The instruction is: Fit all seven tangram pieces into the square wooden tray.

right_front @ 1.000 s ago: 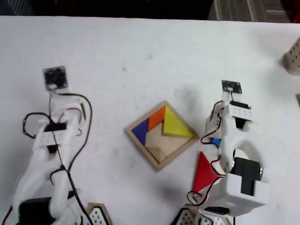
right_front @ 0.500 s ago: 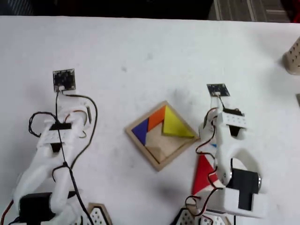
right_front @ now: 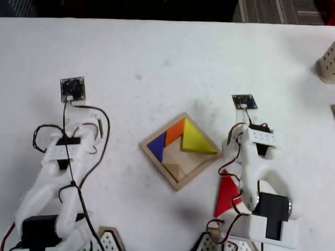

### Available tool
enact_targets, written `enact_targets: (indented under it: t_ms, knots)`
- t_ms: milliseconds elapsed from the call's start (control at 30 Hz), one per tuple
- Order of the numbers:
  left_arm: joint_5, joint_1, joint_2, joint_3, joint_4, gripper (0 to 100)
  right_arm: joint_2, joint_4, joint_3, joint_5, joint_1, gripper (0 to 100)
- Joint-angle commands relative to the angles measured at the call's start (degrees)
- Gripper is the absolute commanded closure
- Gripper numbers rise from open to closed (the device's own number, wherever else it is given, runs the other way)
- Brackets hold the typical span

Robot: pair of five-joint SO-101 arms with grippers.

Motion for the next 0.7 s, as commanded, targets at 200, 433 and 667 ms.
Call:
enact_targets:
  t_ms: [200,433,667]
  knots:
    - [-0.53,1.01,0.13,-0.53,-3.52,98,-3.12,0.66,2.2,0.35,0.57,79.6]
    - [-0.53,1.01,0.13,-0.53,-3.43,98,-3.21,0.31,2.99,0.26,3.12,82.5]
    - [-0.53,1.01,0.13,-0.53,-3.52,98,-3.21,0.31,3.43,0.26,3.12,84.4]
